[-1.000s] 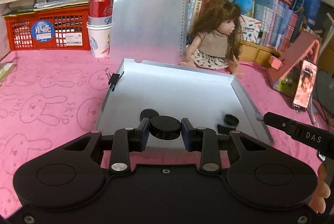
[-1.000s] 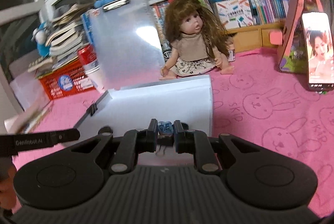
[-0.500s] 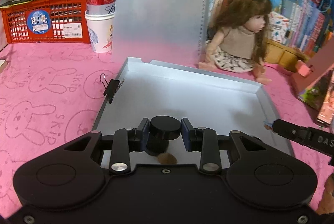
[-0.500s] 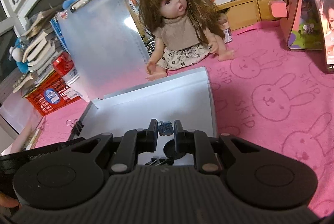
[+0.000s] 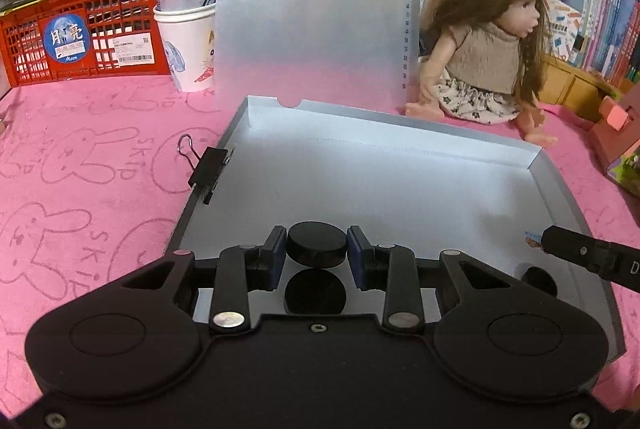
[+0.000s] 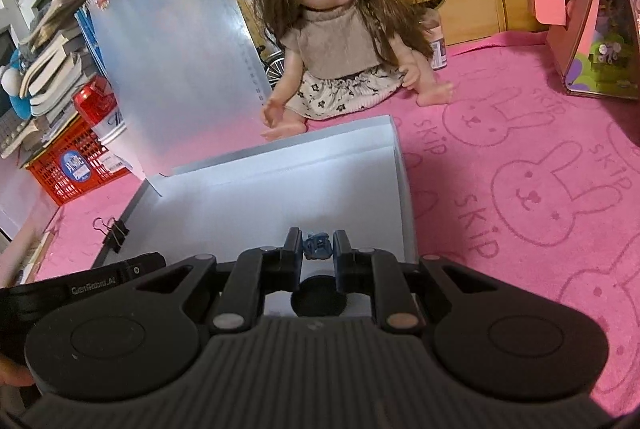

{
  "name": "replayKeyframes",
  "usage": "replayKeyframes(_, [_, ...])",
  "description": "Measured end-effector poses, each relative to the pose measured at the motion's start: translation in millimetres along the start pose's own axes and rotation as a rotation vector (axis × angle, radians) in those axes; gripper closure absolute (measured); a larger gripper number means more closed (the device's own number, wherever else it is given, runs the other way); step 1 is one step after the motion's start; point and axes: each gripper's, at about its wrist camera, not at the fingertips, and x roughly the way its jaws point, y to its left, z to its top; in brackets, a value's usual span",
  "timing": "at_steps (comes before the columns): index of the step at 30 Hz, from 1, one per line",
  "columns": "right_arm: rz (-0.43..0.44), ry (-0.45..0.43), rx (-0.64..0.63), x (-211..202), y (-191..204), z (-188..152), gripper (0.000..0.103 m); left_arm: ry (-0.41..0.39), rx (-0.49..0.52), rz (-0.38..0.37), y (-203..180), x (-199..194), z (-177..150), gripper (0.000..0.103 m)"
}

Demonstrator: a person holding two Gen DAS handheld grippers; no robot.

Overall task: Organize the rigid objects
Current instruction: 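Carry the black puck and blue hair clip into the white box while opening both tools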

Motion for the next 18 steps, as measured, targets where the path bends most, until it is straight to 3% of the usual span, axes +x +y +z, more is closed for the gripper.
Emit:
replayKeyframes(14, [-0.009,0.01,-0.027,6.0,0.6,-3.9,0.084,-0.008,0.05,0.016,-5.8,1.9,-8.0,0.072])
replayKeyframes(18, [-0.01,0.006,-0.024,4.6,0.5,-4.4,0.078,-0.005,0.055,0.023,-5.5,-1.4,-7.6,0.07])
